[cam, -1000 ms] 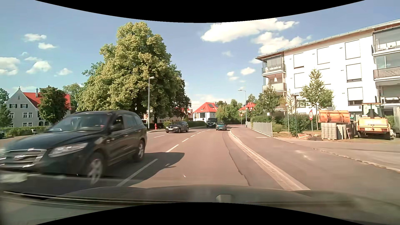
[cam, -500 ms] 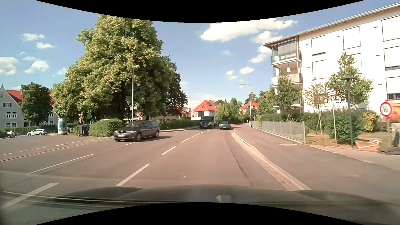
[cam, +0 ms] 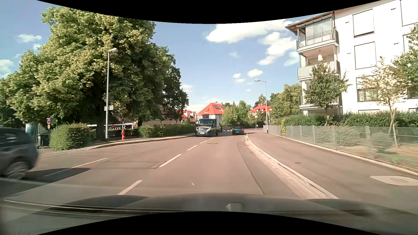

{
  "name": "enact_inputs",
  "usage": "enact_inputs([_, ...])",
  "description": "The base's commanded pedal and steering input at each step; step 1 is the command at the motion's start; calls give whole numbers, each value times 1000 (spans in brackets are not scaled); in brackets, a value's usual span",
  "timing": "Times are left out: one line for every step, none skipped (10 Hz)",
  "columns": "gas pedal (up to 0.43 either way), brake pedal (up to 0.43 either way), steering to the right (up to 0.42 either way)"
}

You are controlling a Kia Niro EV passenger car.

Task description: Follow the waypoints while adhering to traffic rules and regulations

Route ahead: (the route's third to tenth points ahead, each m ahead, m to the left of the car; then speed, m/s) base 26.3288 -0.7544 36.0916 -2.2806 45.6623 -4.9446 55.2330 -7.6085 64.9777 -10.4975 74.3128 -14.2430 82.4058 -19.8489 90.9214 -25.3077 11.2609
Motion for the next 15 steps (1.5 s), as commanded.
enact_inputs([67, 6, 15])
enact_inputs([87, 6, 18])
enact_inputs([98, 6, 18])
enact_inputs([98, 12, 18])
enact_inputs([87, 6, 18])
enact_inputs([0, 12, 19])
enact_inputs([0, 6, 19])
enact_inputs([0, 6, 19])
enact_inputs([0, 6, 19])
enact_inputs([0, 6, 19])
enact_inputs([0, 12, 19])
enact_inputs([0, 6, 19])
enact_inputs([0, 24, 22])
enact_inputs([0, 18, 23])
enact_inputs([0, 24, 24])
